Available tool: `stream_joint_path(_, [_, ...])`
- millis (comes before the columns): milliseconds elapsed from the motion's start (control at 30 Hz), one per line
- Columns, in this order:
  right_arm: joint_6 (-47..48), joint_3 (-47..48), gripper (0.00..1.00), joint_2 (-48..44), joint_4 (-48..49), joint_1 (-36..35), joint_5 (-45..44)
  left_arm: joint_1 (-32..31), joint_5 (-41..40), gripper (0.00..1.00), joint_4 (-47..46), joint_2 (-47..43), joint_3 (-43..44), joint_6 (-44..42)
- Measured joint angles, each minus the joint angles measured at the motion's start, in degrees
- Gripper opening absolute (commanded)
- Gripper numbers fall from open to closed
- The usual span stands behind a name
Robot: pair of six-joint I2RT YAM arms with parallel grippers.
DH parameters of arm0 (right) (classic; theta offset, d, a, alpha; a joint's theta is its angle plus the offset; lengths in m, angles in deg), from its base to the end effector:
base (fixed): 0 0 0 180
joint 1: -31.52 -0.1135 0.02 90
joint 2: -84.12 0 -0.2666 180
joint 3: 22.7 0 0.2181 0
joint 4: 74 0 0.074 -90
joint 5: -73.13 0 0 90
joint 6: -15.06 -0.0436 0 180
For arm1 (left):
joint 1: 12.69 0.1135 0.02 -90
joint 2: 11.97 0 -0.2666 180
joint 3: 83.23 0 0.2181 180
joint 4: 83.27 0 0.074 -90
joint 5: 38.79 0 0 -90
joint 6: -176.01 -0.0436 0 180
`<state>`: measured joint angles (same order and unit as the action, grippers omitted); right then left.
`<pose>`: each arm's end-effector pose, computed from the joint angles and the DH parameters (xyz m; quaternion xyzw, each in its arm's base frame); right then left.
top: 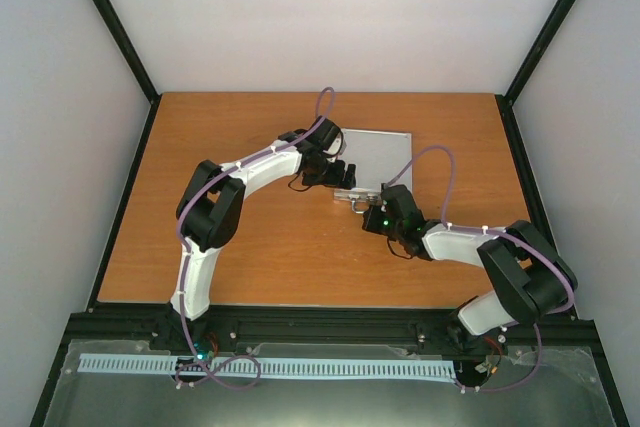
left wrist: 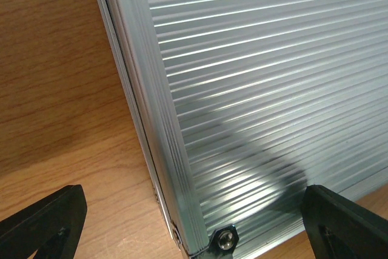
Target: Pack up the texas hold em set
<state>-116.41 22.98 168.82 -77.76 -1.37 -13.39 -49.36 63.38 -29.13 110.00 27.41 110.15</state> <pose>0.2094 0.1386 0.1618 0.0564 0.9142 0.2641 0.3021 0.3341 -0.2602 0.1907 0.1284 0.9634 -0.1962 0.1298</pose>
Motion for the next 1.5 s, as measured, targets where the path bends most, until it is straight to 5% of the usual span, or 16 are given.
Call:
stream_joint_path(1133, [-3.4,3.7,0.03,11.1,8.2,2.3,-3.5,0.4,2.6,1.0,-4.4,-0.7,-3.6,0.3])
stream_joint_path(1500, [13.2,10.6,0.03,8.3,-8.0,5.4,8.6,0.4,2.5,1.0,-4.1,-0.7,-2.7,0.3])
